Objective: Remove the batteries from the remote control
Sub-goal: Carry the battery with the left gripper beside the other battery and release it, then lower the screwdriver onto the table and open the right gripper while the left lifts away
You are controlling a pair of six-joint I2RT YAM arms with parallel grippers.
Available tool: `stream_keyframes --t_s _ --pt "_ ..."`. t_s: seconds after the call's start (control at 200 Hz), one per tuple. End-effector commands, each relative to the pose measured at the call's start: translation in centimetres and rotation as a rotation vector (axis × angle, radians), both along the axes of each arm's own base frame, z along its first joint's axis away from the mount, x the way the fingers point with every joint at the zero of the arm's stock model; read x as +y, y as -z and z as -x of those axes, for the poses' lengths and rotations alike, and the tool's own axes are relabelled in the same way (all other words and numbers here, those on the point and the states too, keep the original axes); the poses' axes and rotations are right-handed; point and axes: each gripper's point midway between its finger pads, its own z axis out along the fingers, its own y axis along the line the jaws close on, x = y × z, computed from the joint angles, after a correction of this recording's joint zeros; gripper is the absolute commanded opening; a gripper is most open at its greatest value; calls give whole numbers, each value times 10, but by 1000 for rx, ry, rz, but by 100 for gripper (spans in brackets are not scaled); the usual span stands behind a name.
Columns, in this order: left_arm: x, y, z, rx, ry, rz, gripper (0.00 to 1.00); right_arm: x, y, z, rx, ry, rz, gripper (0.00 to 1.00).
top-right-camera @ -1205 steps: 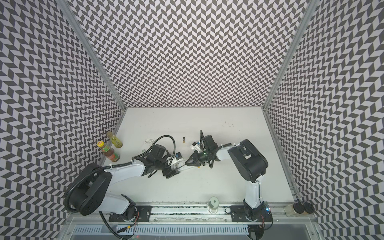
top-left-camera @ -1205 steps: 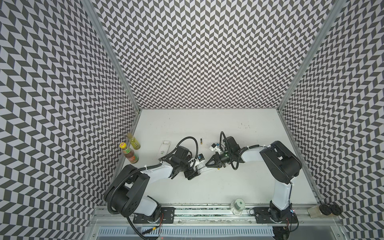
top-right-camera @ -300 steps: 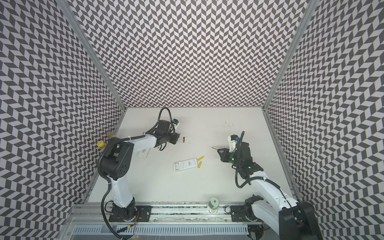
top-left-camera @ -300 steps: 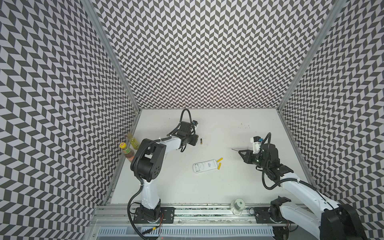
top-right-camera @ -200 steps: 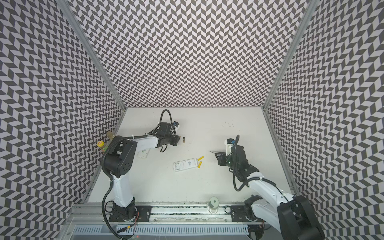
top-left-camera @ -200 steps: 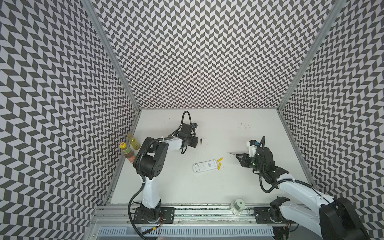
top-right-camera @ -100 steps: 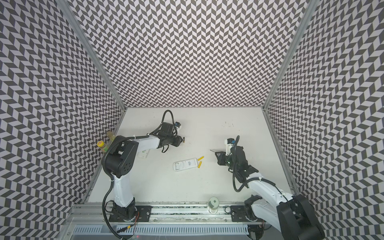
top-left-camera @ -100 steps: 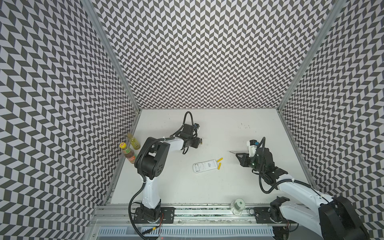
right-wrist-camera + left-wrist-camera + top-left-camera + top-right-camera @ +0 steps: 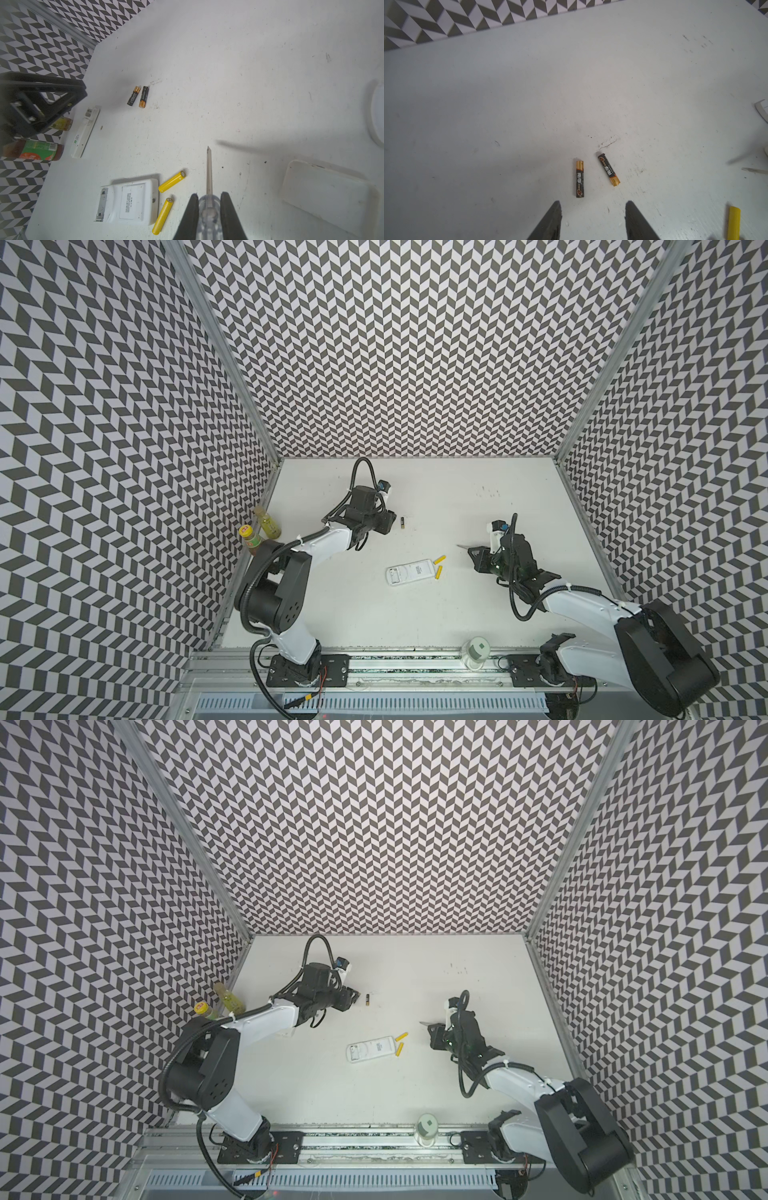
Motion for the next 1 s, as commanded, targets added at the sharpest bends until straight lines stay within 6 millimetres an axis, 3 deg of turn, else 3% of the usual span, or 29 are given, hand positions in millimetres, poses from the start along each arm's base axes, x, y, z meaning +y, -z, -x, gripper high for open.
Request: stream_keyframes --t_s 0.0,0.16,0.376,0.546,0.591,0.746,0.997 --pt "2 -22 4 -91 34 15 58 4 -24 -24 -90 61 -20 0" --pt "20 -53 13 -212 32 42 67 0 -22 -31 -118 109 12 0" --pt "46 -77 22 -289 4 94 73 -1 -11 -31 -122 130 12 7" --pt "80 -89 14 -296 -95 152 86 1 -8 -27 -131 131 4 14" --pt "86 -91 14 -308 -101 155 99 1 -7 -26 -141 131 3 14" --pt "108 -90 12 -304 -157 180 100 -4 1 -21 -131 148 14 18" --pt "128 -92 10 -310 -195 201 100 -7 7 -17 -133 145 26 23"
